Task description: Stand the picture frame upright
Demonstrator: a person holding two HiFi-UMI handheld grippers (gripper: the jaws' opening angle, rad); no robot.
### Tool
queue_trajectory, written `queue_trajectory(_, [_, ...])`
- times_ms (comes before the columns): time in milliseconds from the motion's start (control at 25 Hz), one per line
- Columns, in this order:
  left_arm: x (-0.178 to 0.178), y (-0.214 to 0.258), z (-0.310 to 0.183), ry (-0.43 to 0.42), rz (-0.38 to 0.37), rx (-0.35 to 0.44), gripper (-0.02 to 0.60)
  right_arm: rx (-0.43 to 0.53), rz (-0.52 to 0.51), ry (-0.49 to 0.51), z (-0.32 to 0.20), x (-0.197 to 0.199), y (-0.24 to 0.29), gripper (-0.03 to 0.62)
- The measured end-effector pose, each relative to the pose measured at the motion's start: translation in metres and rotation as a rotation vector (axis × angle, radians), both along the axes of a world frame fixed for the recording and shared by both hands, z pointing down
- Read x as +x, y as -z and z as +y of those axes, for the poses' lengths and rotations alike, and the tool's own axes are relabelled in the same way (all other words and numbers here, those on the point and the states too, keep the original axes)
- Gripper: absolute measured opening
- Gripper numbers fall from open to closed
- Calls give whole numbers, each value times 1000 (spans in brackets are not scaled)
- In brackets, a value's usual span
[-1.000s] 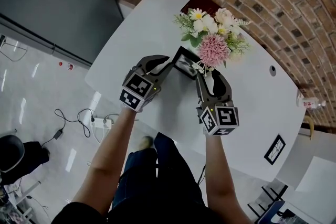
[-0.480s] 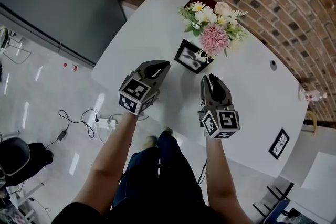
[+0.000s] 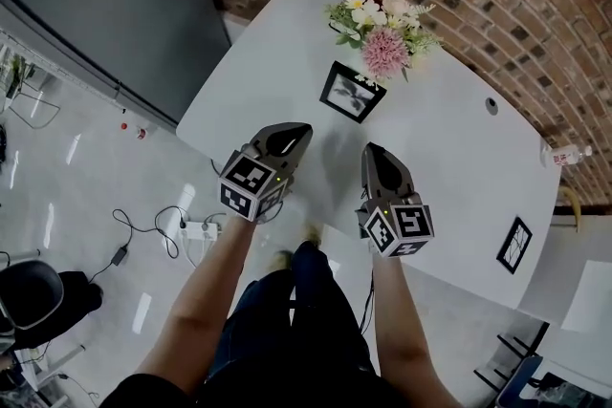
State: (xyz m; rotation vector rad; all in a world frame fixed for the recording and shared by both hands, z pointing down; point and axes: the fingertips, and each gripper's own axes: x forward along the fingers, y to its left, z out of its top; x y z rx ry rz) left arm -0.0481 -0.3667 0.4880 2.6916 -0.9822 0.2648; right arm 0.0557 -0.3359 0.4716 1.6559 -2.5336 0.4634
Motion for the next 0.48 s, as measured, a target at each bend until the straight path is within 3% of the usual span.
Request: queue_trajectory(480, [-16, 26, 65, 5, 46, 10, 0, 15, -29, 69, 61, -38, 21, 3])
